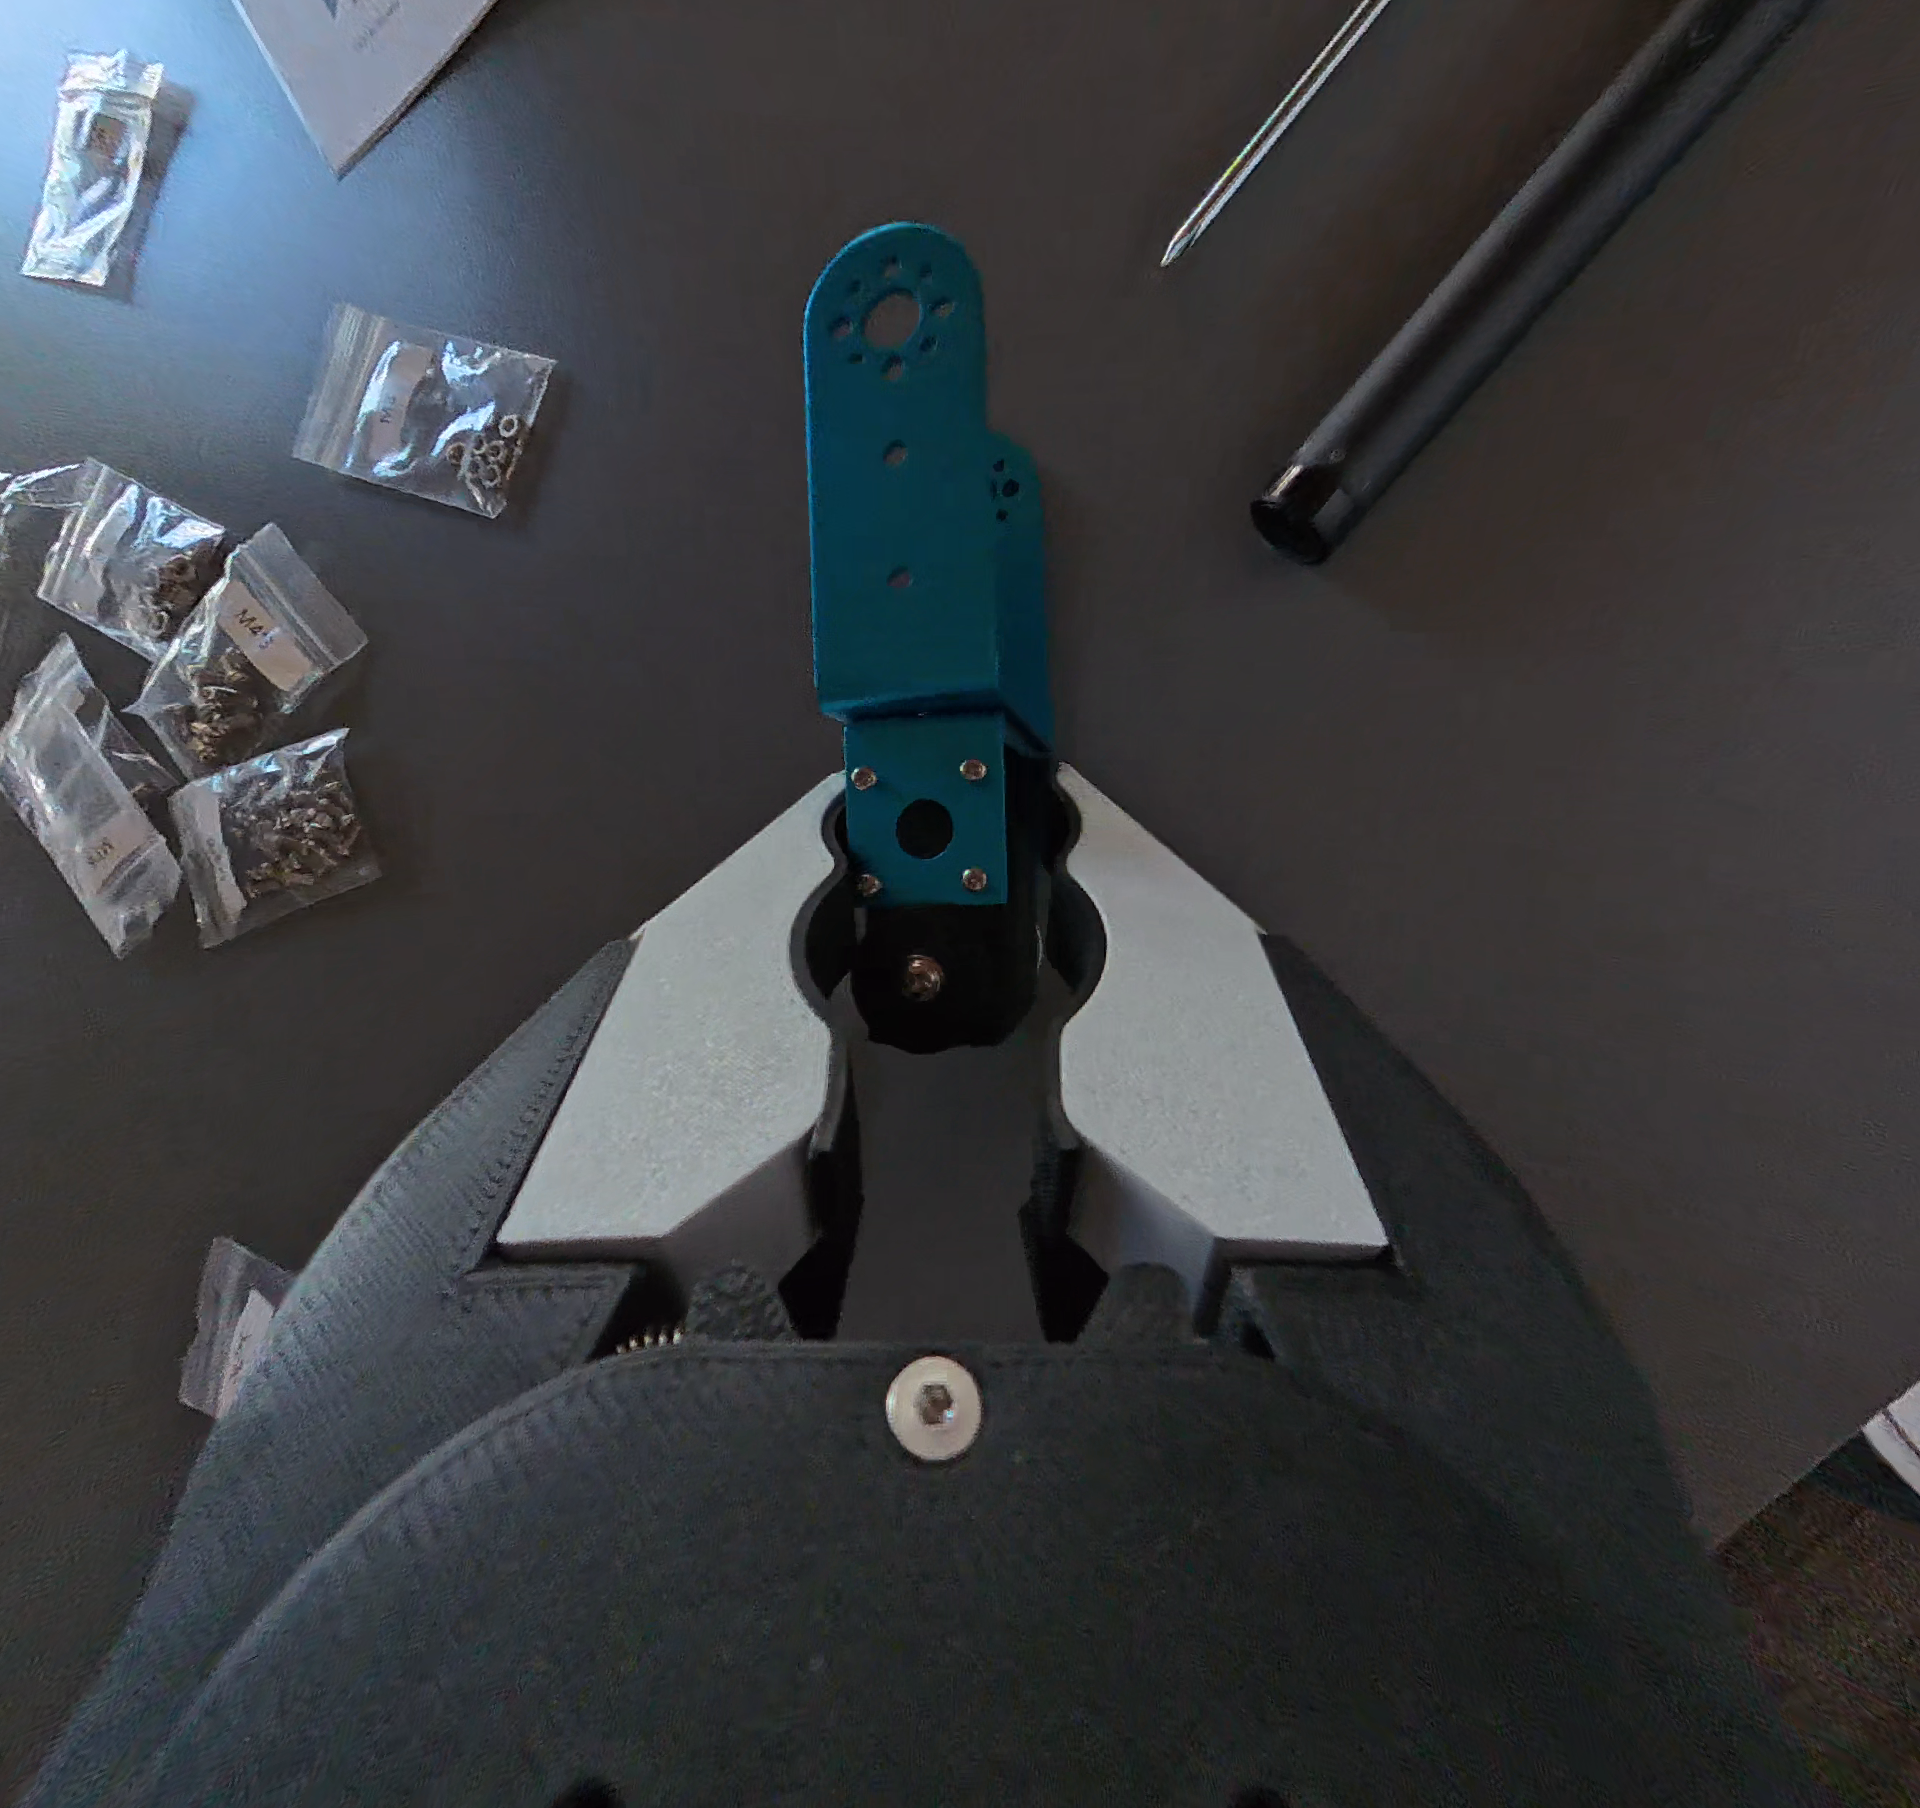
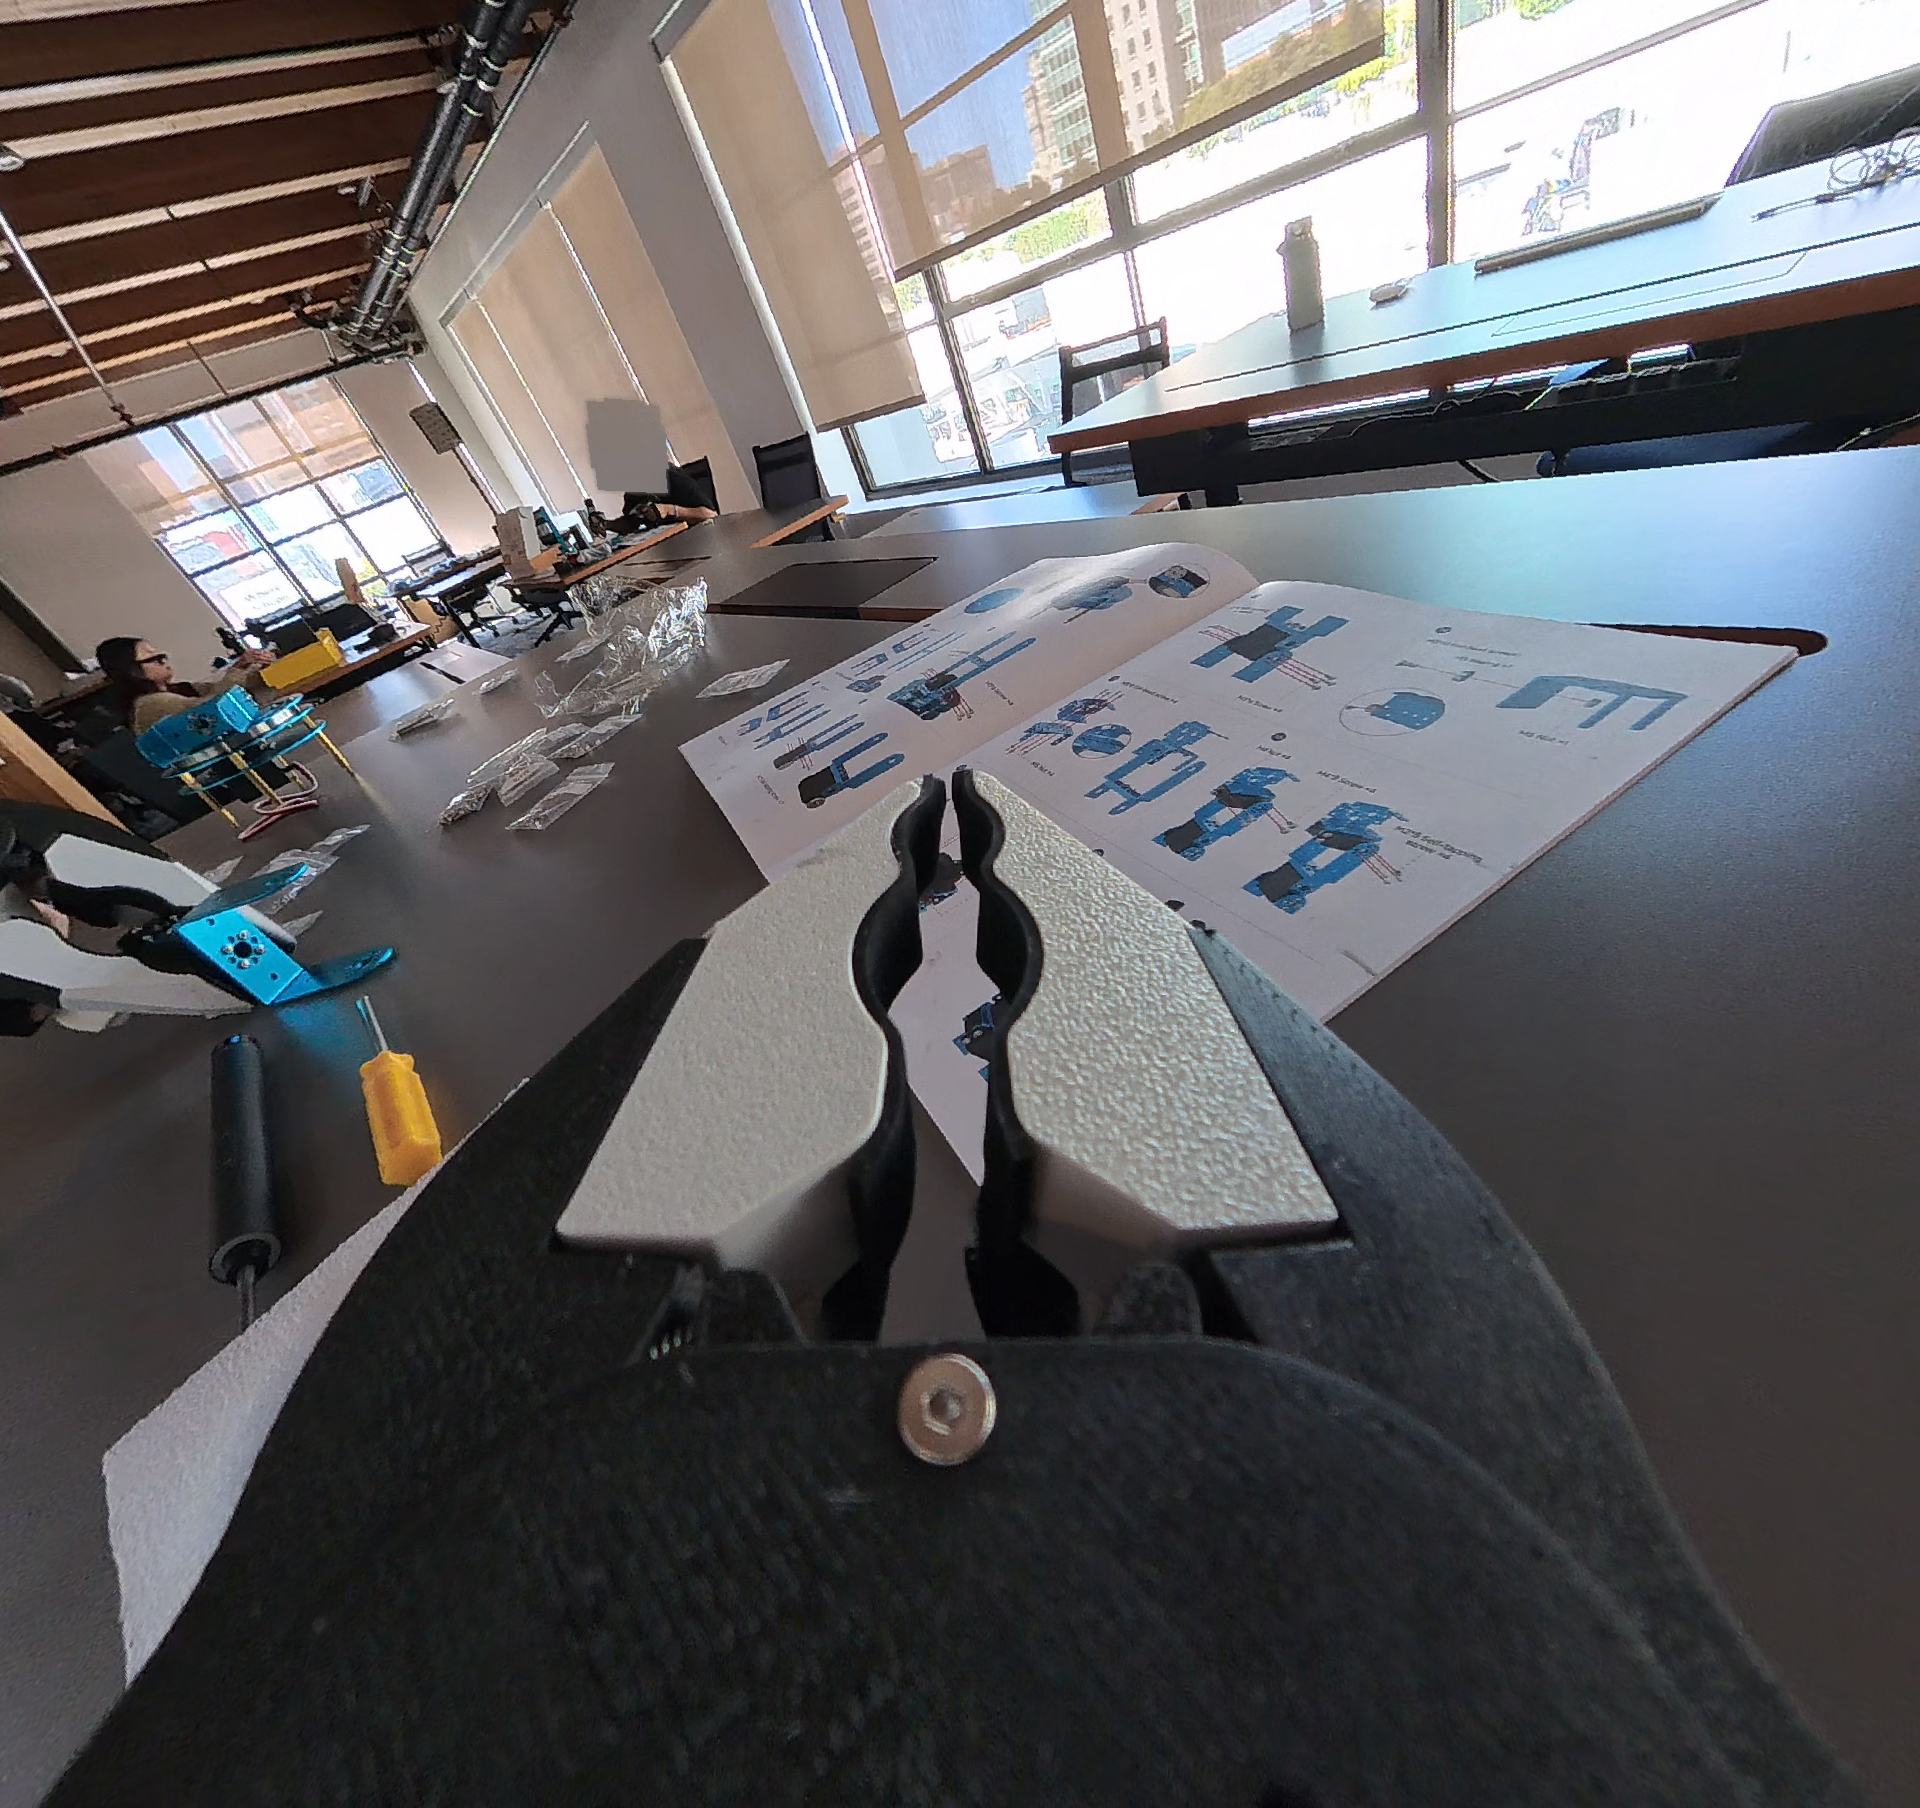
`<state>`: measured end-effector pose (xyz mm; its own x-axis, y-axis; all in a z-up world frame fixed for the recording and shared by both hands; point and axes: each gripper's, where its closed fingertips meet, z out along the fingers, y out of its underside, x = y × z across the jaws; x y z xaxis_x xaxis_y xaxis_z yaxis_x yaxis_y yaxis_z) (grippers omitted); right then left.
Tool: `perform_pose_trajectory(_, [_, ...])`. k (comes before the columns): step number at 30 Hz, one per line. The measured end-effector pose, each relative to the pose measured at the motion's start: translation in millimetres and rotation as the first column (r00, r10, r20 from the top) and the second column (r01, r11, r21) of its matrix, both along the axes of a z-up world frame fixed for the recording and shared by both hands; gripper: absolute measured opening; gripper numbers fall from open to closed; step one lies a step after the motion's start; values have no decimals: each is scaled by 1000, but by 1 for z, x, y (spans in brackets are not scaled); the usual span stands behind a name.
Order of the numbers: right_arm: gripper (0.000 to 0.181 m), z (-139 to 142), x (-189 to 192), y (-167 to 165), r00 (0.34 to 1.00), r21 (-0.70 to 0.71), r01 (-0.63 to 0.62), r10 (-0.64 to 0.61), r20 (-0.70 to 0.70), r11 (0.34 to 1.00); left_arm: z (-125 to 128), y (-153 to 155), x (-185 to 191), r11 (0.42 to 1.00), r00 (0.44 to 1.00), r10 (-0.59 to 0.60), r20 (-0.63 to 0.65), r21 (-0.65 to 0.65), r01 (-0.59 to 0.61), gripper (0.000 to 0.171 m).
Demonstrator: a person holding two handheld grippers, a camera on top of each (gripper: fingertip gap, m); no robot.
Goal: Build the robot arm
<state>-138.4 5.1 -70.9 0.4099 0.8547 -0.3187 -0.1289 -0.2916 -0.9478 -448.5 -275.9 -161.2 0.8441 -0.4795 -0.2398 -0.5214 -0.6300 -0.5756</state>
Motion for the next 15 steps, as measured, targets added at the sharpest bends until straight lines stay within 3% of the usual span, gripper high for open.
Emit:
perform_pose_trajectory(4, [2, 0, 0, -1, 1000, -1, 0, 0, -1, 1000, 0, 0, 4, 999, 1000, 4, -21, -41, -5, 28])
perform_pose_trajectory(7, [2, 0, -1, -1, 1000, 1, -1, 1, 2, 1000, -1, 3, 5, 996, 997, 12, -81, -83, -18, 40])
perform_pose_trajectory(15, [2, 1, -1, -3, 1000, 5, -3, 3, 2, 1000, 5, 7, 22, 964, 997, 71, 8, -259, -66, 49])
